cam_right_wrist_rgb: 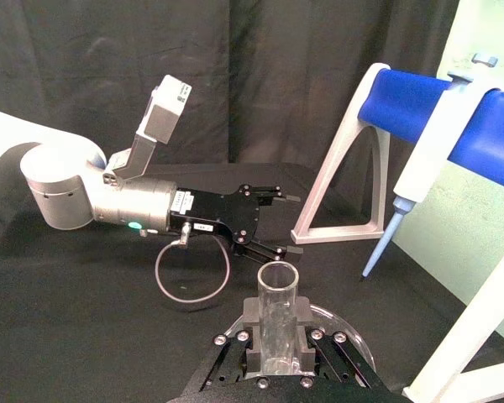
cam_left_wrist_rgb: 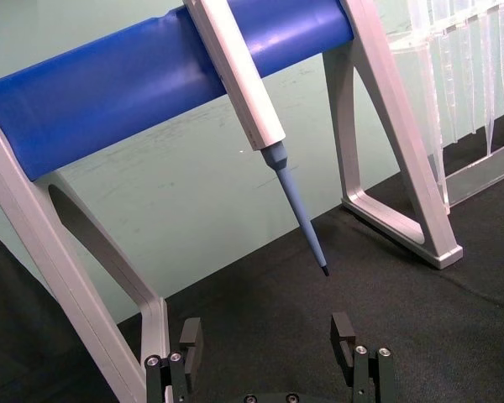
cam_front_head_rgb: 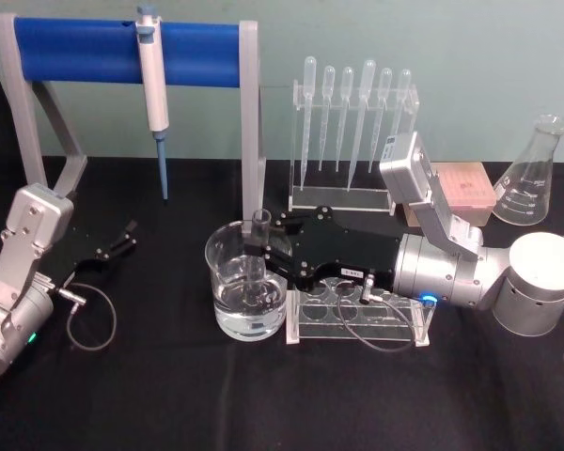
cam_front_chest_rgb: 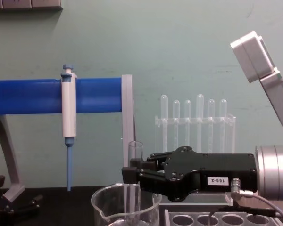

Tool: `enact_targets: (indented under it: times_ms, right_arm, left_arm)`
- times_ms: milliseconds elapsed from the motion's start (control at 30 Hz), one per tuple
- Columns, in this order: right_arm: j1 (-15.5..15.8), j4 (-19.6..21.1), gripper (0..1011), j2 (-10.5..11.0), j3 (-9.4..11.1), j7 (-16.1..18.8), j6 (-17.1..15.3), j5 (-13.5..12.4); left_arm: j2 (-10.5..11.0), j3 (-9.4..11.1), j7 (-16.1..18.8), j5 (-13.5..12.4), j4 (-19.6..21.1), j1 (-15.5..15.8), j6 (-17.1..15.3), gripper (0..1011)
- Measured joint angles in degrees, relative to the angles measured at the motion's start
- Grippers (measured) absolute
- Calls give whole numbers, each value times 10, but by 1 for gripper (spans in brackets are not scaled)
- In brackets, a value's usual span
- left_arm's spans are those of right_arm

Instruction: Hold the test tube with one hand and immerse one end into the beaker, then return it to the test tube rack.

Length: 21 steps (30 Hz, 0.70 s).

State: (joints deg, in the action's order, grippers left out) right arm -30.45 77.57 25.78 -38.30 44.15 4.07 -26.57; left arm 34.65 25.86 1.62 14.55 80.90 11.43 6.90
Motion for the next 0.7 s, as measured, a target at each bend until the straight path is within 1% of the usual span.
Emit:
enact_targets:
  times_ms: [700]
  right_arm:
    - [0,0,234,0,0,0,0,0]
  left_arm:
    - [0,0,0,0,0,0,0,1000]
